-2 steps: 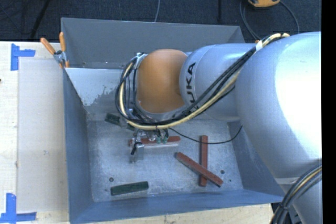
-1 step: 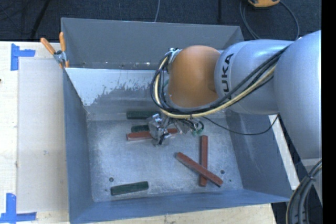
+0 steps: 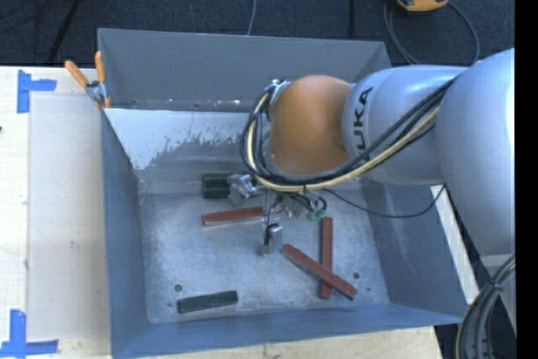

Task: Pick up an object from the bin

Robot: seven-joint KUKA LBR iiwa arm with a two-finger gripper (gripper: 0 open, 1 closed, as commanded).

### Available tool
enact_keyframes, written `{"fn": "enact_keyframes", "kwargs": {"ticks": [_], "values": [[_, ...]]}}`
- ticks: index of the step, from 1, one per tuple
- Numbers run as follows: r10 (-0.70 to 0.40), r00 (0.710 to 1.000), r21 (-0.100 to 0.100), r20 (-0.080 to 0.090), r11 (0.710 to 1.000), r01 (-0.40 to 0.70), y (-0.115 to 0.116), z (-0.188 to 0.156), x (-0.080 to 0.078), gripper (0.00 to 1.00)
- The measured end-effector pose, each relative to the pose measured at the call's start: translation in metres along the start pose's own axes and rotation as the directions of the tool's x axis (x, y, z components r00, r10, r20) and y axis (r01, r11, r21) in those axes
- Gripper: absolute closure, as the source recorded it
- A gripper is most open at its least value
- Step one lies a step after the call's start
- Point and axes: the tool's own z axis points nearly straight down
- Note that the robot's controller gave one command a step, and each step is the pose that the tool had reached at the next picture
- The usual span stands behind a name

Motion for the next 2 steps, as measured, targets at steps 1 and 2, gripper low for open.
{"fn": "enact_keyframes", "kwargs": {"ticks": [1,2], "values": [[0.002,1.000,0.000,0.002,1.000,-0.002,-0.0002,-0.0002,-0.0004,1.00],[0.003,1.000,0.000,0.002,1.000,-0.003,-0.0002,-0.0002,-0.0004,1.00]]}}
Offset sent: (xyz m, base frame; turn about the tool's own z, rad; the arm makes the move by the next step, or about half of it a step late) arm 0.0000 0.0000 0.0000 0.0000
